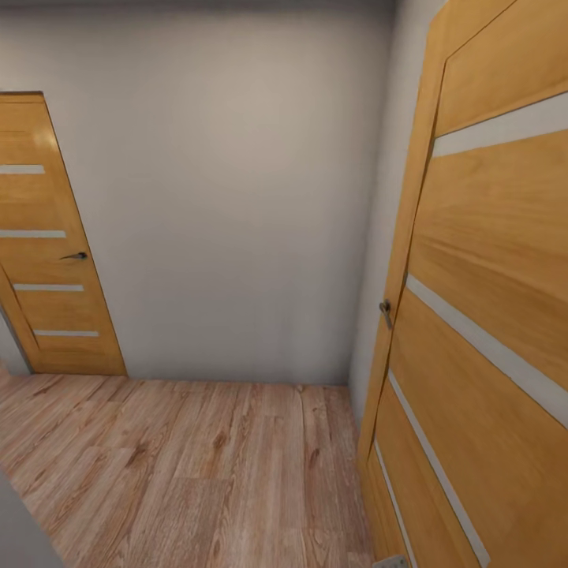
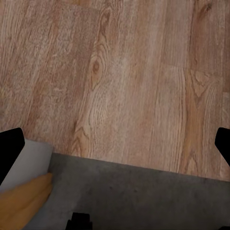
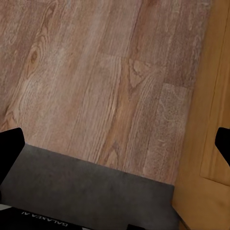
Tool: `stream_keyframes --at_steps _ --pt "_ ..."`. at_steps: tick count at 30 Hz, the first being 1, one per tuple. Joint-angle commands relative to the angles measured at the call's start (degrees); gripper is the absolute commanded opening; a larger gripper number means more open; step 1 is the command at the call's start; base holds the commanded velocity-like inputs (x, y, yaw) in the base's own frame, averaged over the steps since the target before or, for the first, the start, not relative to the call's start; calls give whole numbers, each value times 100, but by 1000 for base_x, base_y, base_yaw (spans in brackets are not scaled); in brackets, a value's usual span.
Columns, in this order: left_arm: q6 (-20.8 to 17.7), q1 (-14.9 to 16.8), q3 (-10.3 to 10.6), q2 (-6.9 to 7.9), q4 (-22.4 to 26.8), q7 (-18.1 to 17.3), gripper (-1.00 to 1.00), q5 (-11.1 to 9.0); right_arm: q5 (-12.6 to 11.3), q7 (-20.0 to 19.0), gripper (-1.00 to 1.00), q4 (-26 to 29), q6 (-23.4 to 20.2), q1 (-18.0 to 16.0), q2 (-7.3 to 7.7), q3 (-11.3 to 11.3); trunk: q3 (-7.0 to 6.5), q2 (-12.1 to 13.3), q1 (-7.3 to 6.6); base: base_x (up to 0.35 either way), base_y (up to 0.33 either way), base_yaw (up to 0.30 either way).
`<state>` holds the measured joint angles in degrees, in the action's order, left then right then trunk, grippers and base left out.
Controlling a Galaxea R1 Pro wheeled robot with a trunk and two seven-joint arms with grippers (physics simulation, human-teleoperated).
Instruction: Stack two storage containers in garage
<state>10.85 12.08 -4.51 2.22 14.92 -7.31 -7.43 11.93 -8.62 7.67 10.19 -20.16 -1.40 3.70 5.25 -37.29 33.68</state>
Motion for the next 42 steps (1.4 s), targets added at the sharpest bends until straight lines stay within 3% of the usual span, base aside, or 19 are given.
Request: stream_keyframes --at_steps 1,14,26,42 --pt "4 5 -41 -2 -7 -60 100 -48 46 -17 100 -3 18 -4 -1 40 10 -8 2 2 2 0" --pt "1 5 -41 -2 -7 -60 100 -48 46 -16 100 -3 18 -4 0 39 10 -8 2 1 0 0" --pt "-4 5 -41 -2 -7 -60 100 -48 46 -17 100 -3 18 -5 0 39 10 -8 2 258 0 0" --pt "-7 5 -41 -2 -7 -60 100 -48 55 -17 100 -3 18 -4 -1 35 10 -8 2 31 0 0"
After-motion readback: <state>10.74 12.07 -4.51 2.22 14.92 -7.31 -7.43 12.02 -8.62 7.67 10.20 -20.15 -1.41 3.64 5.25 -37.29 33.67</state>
